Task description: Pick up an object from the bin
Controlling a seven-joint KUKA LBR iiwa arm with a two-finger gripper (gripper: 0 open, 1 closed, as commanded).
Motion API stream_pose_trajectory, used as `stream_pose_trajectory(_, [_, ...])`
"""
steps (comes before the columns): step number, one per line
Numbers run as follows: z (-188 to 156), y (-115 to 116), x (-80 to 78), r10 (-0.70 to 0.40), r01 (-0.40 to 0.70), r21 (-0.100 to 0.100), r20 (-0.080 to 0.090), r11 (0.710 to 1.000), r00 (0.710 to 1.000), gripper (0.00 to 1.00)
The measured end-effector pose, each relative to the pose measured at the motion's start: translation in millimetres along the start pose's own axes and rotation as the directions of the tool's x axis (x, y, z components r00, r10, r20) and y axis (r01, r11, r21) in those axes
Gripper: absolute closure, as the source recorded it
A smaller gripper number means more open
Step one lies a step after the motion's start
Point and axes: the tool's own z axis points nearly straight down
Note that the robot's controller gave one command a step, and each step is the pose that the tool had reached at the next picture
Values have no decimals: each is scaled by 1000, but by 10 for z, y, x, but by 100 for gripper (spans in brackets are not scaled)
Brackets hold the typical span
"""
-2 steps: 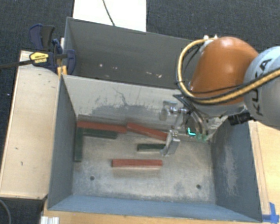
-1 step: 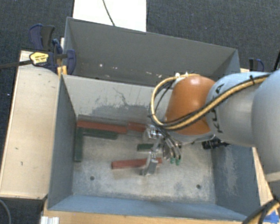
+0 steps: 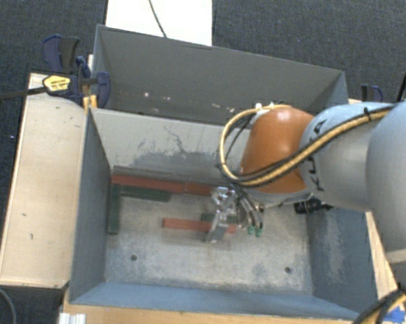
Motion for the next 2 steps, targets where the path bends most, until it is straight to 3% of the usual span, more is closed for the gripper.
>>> stream_pose_trajectory(1, [-1139,225,140,-46,46,-1,8,999,999,100])
stream_pose_trajectory(2, [-3051,67,-12,-43,43,1,13,999,999,100])
